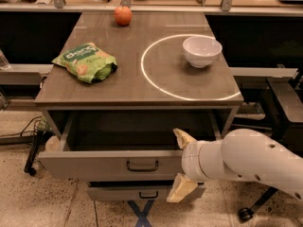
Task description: Close top drawer
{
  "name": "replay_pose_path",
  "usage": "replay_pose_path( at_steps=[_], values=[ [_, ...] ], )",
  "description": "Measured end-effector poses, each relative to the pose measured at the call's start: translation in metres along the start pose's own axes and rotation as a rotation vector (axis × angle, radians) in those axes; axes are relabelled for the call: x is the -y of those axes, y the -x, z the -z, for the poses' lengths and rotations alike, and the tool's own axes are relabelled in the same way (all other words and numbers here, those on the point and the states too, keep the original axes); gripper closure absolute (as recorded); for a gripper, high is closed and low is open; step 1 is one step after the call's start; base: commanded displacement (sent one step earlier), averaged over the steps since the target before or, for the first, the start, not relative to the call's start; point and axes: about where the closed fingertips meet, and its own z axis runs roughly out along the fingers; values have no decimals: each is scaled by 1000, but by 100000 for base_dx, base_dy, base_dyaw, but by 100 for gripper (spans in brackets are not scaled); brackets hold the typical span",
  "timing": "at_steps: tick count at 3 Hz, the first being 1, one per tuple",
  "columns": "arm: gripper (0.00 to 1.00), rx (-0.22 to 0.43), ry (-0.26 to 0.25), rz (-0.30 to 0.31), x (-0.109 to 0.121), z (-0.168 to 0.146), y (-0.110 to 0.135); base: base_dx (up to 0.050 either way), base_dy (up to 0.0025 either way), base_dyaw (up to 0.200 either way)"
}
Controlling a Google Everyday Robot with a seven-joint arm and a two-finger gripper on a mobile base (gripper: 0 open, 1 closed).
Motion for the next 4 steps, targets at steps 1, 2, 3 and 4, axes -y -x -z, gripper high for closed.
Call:
replay_pose_path(
  at_steps=[1,2,3,4],
  values=[
    [0,-7,3,3,13,-14,1,0,0,0],
    [0,-10,7,3,21,-22,1,0,0,0],
    [0,-10,5,3,31,-32,2,0,0,0],
    [21,-7,-6,12,45,-37,6,0,0,0]
  ],
)
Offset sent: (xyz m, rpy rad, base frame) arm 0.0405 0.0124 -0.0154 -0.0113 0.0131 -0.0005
